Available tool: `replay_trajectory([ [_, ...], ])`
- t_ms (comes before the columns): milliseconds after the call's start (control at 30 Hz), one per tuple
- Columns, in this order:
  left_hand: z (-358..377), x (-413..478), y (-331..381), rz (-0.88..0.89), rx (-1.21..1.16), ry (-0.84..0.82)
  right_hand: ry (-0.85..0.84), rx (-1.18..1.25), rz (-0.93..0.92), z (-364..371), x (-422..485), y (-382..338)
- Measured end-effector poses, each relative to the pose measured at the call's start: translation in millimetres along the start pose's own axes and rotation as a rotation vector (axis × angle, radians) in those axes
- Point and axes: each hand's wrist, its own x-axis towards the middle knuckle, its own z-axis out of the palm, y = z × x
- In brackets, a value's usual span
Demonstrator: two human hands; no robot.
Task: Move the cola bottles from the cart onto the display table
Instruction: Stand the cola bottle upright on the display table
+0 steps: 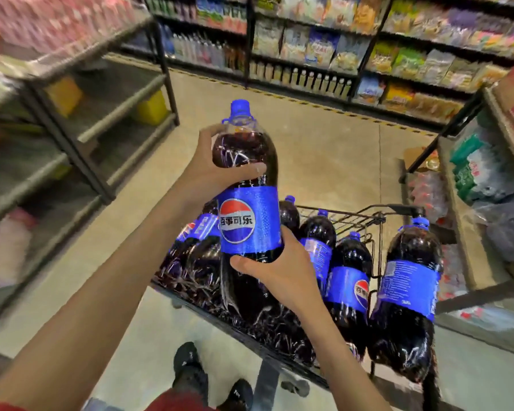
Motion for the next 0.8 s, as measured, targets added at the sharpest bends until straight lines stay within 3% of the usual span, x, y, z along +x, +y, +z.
replay_trajectory([
  [200,-100,-35,2,0.142,-0.001,0.268,-0.168,-0.046,-0.18,75,18,-39],
  [500,-268,-100,-7,0.219,0.068,0.573,-0.386,-0.078,-0.41,225,22,-110],
  [800,-398,-149,-16,0.318,0.213,0.726,-0.557,-0.004,-0.488,368,19,-159],
])
